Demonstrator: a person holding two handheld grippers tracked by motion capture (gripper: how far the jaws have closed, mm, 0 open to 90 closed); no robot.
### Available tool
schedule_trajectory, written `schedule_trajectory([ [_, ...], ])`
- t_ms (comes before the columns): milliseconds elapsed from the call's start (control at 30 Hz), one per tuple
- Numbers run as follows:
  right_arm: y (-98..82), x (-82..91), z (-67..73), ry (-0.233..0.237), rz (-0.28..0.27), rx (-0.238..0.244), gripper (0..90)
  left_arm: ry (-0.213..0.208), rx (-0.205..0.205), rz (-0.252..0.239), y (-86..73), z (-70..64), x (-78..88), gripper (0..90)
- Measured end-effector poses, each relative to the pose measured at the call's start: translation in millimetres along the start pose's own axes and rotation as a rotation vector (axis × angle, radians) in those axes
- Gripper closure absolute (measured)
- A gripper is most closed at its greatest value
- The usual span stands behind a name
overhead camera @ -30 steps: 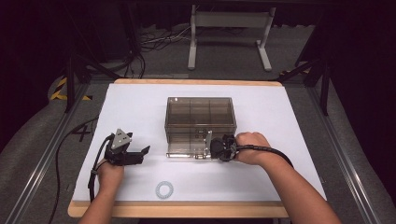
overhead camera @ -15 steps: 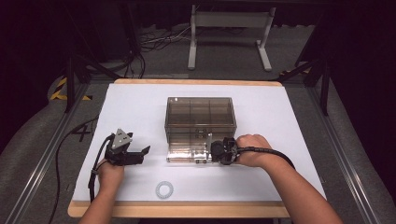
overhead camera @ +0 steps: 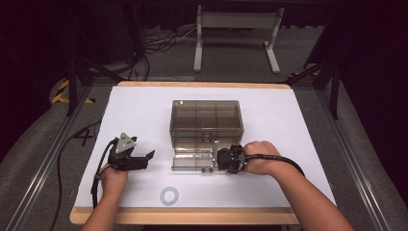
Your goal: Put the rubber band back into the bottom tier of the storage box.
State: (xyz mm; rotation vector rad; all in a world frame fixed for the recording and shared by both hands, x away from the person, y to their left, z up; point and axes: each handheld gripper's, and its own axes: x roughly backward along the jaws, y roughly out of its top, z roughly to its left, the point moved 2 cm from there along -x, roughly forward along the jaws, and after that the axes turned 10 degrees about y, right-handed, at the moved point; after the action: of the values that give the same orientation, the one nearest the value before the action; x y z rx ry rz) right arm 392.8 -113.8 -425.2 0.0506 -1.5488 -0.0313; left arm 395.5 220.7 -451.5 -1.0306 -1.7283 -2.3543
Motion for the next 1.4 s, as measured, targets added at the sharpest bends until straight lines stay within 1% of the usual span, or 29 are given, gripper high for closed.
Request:
schedule_trajectory([
  [67,-0.2,0.0,1.2,0.003,-0.009,-0.004,86.0,0.0,-0.001,0.0,0.0,-0.1,0.0,15.6],
  [267,0.1,0.1,4.1,0.01,-0.005,0.001,86.1,0.0,0.0,0.0,0.1,-0.2,0.0,15.6],
  [533,0.3,-0.2,5.8,0.016,-0.014,0.001,86.1,0.0,-0.002,-0.001,0.3,-0.4,-0.6,15.6],
  [1100,0.9,-0.7,7.7,0.016,-0.014,0.001,85.8,-0.001,-0.001,-0.001,0.4,-0.4,-0.5,15.6],
  [1400,-0.6,2.8,7.2,0.016,-0.035,-0.01,77.5,-0.001,-0.003,-0.002,0.8,-0.6,-0.6,15.6],
])
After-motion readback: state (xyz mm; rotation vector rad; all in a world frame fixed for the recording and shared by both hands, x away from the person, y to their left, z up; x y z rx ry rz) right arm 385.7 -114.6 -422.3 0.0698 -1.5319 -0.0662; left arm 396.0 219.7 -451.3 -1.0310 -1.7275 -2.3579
